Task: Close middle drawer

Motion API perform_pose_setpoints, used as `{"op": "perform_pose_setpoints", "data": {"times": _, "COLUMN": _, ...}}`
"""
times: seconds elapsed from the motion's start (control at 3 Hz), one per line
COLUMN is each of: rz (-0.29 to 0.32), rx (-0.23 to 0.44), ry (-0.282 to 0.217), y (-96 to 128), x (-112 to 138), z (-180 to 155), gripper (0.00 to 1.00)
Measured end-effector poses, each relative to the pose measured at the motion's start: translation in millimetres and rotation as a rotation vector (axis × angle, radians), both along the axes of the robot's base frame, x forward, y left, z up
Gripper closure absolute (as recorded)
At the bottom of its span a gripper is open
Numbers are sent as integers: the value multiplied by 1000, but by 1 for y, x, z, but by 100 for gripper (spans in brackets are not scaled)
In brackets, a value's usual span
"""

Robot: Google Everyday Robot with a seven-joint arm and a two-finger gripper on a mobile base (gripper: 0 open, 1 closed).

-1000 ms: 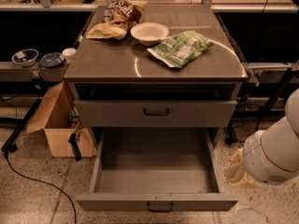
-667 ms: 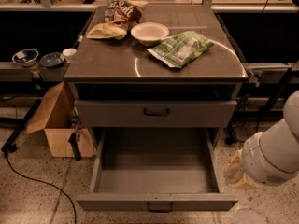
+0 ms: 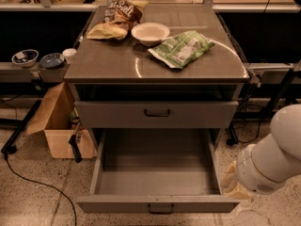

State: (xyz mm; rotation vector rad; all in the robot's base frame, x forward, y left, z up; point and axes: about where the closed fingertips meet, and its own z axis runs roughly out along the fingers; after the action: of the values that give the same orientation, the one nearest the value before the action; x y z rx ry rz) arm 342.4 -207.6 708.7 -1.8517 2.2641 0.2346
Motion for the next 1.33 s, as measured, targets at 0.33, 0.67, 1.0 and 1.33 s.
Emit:
{"op": "perform_pose_setpoints", "data": {"times": 0.33, "rz": -29, "rx": -4, "ry": 33, "y": 0, "x": -3, "z": -36, "gripper": 100}}
{"op": "perform_pose_setpoints", "data": {"times": 0.67, "rz": -50, "rx": -5, "ry": 66, "y": -1, "x": -7, "z": -66, "gripper": 100}}
{"op": "perform_pose_setpoints", "data": {"times": 1.0, "rz": -61, "rx": -11, "ry": 104, "y": 0, "x": -14, "z": -90, "gripper": 100}}
{"op": "perform_pose_setpoints", "data": {"times": 1.33, "rz": -76, "rx": -18, "ry": 134, "y": -1, "x": -21, "z": -108, "gripper": 100}}
